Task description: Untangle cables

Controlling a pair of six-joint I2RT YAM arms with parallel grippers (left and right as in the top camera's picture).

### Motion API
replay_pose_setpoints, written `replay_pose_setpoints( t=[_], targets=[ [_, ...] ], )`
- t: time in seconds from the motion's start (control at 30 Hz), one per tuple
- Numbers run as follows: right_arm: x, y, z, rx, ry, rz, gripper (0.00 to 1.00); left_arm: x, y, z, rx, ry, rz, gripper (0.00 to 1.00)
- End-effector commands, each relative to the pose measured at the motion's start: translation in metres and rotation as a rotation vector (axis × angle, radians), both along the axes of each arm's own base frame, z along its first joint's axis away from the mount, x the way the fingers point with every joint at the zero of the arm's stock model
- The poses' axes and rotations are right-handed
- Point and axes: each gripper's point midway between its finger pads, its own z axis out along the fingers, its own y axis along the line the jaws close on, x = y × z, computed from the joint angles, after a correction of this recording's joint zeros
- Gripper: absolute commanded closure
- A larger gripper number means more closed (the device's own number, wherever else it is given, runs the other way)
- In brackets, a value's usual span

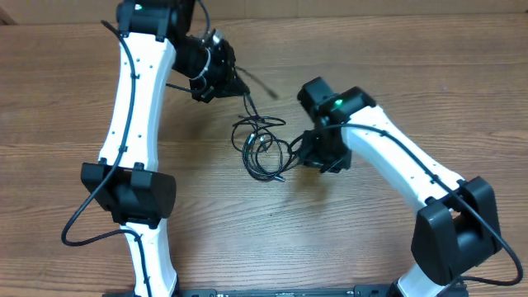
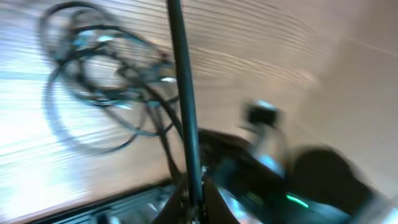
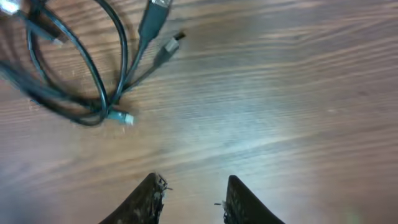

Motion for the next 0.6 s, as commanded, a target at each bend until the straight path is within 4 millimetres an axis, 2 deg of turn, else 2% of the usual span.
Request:
replay_pose_setpoints(
  t=[0.0,0.1,0.13,0.17,0.2,0.23,0.27,0.3,0.37,0.4,0.47,0.57],
  targets=[
    [0.014,0.012,0.042,0.138,-0.048,0.147,0.67,-0.002,0.013,-0.01,0.273,-0.032,0.093,0.95],
    [0.006,0.042,0.082,0.348,-0.079,0.357,0.6,-0.014,-0.017,-0.004,0.189,0.027,0.095,0.96],
    [0.002,0.055,0.097,0.433,-0.104,0.44,0.53,-0.017,-0.022,-0.004,0.185,0.051,0.118,0.95],
    [0.0,0.066,0.108,0.5,-0.134,0.505,0.43,-0.019,-0.026,-0.004,0.195,0.067,0.141,0.92],
    [0.002,0.074,0.115,0.533,-0.162,0.537,0.26,-0.019,-0.026,-0.006,0.209,0.076,0.166,0.92],
    [0.012,0.085,0.121,0.556,-0.226,0.557,0.01,-0.018,-0.026,-0.007,0.228,0.088,0.204,0.96],
    [0.016,0.089,0.122,0.563,-0.255,0.568,0.05,-0.018,-0.027,-0.007,0.226,0.096,0.218,0.95],
    [0.022,0.095,0.123,0.571,-0.287,0.58,0.21,-0.018,-0.029,-0.006,0.211,0.107,0.226,0.96],
    [0.027,0.1,0.125,0.578,-0.319,0.591,0.36,-0.018,-0.032,-0.003,0.177,0.118,0.223,0.96],
    [0.03,0.101,0.126,0.581,-0.333,0.594,0.37,-0.018,-0.033,-0.002,0.155,0.13,0.224,0.96],
    [0.033,0.102,0.127,0.58,-0.35,0.596,0.32,-0.019,-0.032,0.0,0.136,0.144,0.227,0.96],
    [0.043,0.098,0.124,0.528,-0.382,0.576,0.32,-0.018,-0.033,0.004,0.091,0.165,0.231,0.96]
  ],
)
